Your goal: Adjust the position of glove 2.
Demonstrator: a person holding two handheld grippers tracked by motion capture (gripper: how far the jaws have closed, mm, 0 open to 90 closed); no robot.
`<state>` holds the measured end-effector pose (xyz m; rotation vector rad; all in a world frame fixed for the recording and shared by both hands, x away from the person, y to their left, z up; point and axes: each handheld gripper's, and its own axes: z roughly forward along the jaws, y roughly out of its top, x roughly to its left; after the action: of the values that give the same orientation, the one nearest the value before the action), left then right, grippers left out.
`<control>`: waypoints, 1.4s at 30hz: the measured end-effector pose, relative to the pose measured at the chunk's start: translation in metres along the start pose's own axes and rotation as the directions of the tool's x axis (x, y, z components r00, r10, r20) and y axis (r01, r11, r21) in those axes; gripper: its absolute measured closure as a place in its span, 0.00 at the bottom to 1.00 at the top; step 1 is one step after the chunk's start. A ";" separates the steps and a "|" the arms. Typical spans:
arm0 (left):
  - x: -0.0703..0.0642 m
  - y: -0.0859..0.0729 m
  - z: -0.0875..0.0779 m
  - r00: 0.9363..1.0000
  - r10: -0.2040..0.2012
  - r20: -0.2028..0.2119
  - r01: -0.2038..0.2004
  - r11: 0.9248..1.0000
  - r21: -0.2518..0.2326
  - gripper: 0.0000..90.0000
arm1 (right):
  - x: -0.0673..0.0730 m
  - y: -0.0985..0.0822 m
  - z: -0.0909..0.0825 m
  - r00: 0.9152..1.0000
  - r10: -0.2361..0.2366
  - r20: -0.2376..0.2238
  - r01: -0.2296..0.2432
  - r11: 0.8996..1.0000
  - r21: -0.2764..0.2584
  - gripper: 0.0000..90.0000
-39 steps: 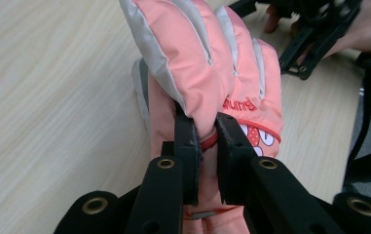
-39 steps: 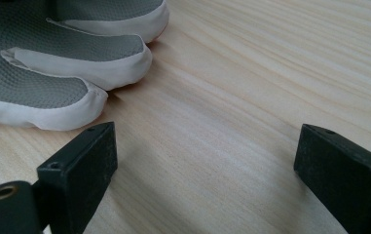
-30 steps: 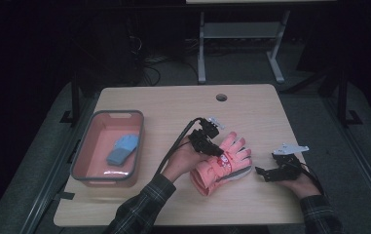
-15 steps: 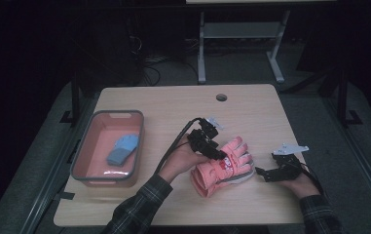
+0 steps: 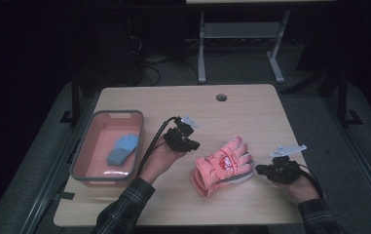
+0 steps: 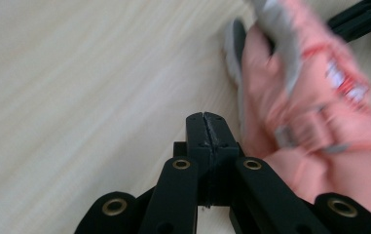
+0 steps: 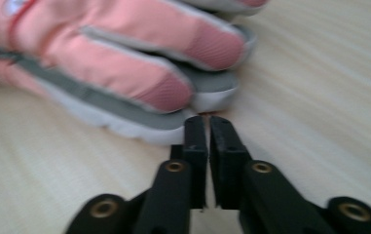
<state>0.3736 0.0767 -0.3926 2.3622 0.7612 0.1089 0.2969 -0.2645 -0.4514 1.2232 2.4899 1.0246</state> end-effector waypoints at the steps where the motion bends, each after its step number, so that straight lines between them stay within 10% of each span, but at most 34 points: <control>1: 0.000 -0.004 0.003 1.000 -0.006 0.004 0.006 1.000 -0.001 1.00 | 0.003 -0.001 -0.001 1.000 -0.010 -0.015 0.010 1.000 0.006 0.99; 10: -0.005 -0.031 0.019 0.996 -0.013 0.086 0.013 1.000 0.009 1.00 | 0.031 0.001 0.010 0.991 -0.086 -0.102 0.092 0.994 0.054 1.00; 23: -0.015 -0.061 0.009 0.988 -0.029 0.151 0.027 1.000 0.017 1.00 | 0.034 0.021 0.033 0.986 -0.124 -0.113 0.128 0.991 0.029 1.00; 32: -0.025 -0.078 -0.006 0.991 -0.028 0.130 0.028 1.000 0.005 1.00 | 0.037 0.032 0.044 0.979 -0.147 -0.139 0.149 0.989 0.006 1.00; 42: -0.007 -0.075 -0.016 0.997 -0.058 0.047 0.060 0.998 -0.034 0.85 | 0.031 0.039 0.016 0.977 -0.126 -0.173 0.119 0.991 -0.053 1.00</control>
<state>0.3260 0.1288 -0.4244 2.2986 0.8001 0.0425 0.3086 -0.2161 -0.4339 0.9920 2.6216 1.1940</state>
